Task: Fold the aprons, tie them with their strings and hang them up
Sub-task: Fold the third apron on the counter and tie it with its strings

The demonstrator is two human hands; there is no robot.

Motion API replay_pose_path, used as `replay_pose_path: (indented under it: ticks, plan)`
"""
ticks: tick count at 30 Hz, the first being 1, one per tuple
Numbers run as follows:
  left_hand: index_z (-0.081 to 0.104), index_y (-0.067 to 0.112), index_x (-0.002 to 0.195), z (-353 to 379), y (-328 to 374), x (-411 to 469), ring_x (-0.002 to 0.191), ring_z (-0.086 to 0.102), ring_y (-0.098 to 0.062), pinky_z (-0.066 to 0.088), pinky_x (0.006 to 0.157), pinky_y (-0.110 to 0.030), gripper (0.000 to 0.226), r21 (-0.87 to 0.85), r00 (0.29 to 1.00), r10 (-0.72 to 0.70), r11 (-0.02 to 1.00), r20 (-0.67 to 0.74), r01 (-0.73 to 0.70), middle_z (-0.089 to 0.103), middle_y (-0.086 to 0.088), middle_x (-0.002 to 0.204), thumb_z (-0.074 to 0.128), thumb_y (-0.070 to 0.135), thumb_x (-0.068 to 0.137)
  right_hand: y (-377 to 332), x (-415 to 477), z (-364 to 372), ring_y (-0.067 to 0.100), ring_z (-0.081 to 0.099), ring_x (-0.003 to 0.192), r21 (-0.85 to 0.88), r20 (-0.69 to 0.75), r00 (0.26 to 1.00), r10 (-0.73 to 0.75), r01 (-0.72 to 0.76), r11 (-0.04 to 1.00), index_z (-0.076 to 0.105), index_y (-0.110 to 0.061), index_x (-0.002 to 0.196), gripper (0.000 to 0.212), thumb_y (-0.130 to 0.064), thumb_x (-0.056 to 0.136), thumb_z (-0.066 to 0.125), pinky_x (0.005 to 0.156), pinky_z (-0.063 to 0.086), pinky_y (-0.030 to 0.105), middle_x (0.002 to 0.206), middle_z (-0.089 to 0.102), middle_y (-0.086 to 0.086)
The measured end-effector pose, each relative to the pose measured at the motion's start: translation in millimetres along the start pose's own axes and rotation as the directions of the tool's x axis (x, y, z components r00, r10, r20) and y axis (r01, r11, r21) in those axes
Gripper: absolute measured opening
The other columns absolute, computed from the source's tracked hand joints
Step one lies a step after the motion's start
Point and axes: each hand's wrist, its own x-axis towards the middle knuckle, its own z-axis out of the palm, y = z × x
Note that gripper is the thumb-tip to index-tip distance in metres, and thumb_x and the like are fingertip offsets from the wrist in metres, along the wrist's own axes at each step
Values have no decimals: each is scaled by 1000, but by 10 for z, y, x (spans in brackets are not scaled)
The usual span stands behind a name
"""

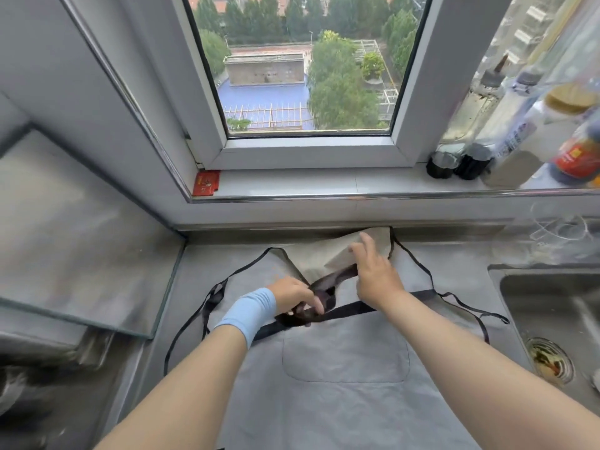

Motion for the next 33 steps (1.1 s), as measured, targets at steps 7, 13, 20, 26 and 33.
replay_pose_path:
  ticks: [7, 13, 20, 26, 33]
  plan:
    - [68, 12, 106, 518, -234, 6, 89, 66, -23, 56, 81, -36, 37, 86, 979, -200, 977, 46, 196, 68, -5, 104, 45, 39, 96, 63, -449, -20, 24, 60, 96, -184, 478, 876, 67, 25, 983, 66, -26, 101, 30, -14, 82, 46, 83, 50, 35, 110, 58, 0]
    - [61, 14, 110, 463, -270, 303, 107, 58, -29, 43, 88, -29, 23, 174, 861, -49, 972, -507, 158, 61, -9, 120, 47, 23, 93, 274, -545, -107, 21, 58, 110, 164, 376, 909, 179, -255, 953, 67, -30, 93, 39, -6, 82, 39, 92, 48, 31, 121, 61, -2]
    - [51, 2, 127, 260, -318, 753, 103, 59, -34, 45, 81, -35, 52, -205, 802, -334, 942, -495, 266, 60, -14, 122, 54, 40, 92, 358, -240, 89, 28, 62, 91, 308, 214, 832, 511, -554, 773, 38, -22, 141, 42, -21, 99, 42, 79, 47, 36, 142, 37, 10]
    - [55, 9, 74, 171, -322, 884, 59, 48, -24, 39, 62, -27, 29, -230, 822, -343, 937, -454, 264, 53, -5, 68, 60, 35, 86, 391, -25, 269, 34, 59, 108, 374, 313, 600, 736, -791, 485, 42, -11, 131, 41, -36, 99, 47, 80, 44, 35, 122, 59, 14]
    - [58, 17, 91, 209, -303, 925, 85, 53, -28, 46, 81, -33, 20, -267, 749, -228, 961, -622, 71, 54, -3, 100, 62, 33, 81, 330, -33, 373, 28, 53, 110, 187, 221, 708, 670, -705, 684, 68, -24, 103, 20, -34, 86, 64, 93, 47, 36, 121, 54, 5]
